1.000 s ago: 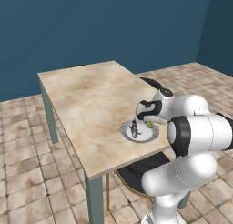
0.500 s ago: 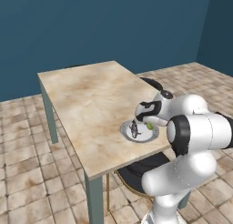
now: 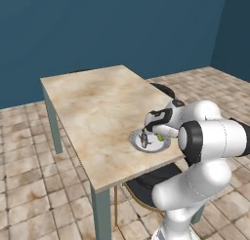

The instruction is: Take the lemon wedge from the fridge and place it on the plate with fish on the dining counter.

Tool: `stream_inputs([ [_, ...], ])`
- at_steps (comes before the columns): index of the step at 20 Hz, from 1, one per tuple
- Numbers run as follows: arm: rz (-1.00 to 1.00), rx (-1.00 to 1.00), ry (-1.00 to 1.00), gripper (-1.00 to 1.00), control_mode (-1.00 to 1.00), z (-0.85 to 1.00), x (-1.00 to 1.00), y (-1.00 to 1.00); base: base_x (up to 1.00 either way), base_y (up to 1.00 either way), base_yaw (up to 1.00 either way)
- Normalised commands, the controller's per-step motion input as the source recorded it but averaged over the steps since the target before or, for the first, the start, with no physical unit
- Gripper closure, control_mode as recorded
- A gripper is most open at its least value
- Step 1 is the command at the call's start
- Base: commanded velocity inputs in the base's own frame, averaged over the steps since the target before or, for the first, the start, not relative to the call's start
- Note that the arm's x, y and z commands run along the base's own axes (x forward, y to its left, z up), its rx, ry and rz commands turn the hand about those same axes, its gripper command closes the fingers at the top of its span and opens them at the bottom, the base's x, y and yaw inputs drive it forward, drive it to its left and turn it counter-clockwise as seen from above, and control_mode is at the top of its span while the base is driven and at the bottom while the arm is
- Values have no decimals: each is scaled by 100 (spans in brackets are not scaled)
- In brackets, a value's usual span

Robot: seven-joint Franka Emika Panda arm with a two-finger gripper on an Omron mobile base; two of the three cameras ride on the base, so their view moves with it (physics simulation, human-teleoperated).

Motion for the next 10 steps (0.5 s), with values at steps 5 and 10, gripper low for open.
stream_inputs([
  [5,0,0,-1,100,-100,-6,0,0,0,0,0],
  [10,0,0,-4,100,-100,-5,0,0,0,0,0],
])
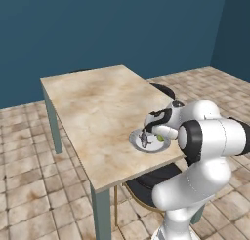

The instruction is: Take the lemon wedge from the fridge and place it on the plate with fish on the dining counter.

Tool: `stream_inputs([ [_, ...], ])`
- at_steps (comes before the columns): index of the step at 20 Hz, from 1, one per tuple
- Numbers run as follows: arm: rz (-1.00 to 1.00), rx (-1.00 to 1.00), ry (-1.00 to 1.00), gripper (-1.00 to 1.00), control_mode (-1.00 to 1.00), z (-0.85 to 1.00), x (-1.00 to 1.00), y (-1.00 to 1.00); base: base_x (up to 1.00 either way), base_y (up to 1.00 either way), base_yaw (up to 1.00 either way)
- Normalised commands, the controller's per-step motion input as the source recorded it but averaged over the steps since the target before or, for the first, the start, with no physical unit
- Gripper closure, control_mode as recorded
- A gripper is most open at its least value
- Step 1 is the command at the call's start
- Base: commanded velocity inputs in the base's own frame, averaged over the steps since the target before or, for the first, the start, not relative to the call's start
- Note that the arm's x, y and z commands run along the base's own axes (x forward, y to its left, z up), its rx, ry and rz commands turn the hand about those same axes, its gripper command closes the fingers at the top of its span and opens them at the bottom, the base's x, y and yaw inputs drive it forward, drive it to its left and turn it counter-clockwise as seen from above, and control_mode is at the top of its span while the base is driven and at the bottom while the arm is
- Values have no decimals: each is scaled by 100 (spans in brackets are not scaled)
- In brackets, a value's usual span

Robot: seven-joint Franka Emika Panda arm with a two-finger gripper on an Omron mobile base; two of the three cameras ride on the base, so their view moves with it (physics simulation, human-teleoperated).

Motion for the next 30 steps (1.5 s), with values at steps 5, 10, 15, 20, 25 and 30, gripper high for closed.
stream_inputs([
  [5,0,0,-2,-100,-100,-3,0,1,0,0,0],
  [10,0,0,0,-100,-100,1,0,0,0,0,0],
  [15,-1,4,-8,-100,-100,80,-17,11,0,0,0],
  [20,0,3,-16,-100,-100,100,-95,12,0,0,0],
  [25,0,0,-2,-100,-100,72,-100,1,0,0,0],
  [30,0,0,0,-100,-100,25,-100,3,0,0,0],
])
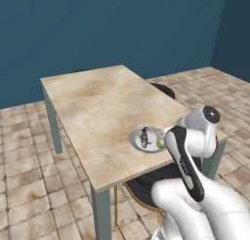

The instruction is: Take the lemon wedge from the fridge and place it on the plate with fish on the dining counter.

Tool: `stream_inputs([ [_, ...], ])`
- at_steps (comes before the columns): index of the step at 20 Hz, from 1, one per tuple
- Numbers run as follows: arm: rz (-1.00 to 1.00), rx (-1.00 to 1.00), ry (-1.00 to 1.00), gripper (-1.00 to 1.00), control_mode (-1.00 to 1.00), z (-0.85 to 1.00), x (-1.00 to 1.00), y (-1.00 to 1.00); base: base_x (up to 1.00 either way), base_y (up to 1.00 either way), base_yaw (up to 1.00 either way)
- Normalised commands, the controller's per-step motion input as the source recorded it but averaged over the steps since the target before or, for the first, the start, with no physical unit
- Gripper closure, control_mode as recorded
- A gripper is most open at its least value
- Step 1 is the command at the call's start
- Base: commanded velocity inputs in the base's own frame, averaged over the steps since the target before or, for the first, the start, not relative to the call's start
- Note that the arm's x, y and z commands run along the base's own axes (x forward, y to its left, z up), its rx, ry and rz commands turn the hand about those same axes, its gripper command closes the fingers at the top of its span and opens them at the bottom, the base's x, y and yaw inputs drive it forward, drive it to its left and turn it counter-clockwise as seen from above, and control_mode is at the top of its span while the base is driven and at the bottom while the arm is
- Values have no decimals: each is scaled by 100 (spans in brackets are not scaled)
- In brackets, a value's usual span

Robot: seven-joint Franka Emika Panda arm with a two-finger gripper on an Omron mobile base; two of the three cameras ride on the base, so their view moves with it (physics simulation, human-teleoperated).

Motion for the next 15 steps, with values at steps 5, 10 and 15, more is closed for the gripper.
stream_inputs([
  [5,0,0,-19,-100,-100,69,-100,15,0,0,0],
  [10,0,0,-47,-100,-100,95,-97,30,0,0,0],
  [15,16,3,-25,-100,-100,9,-50,26,0,0,0],
])
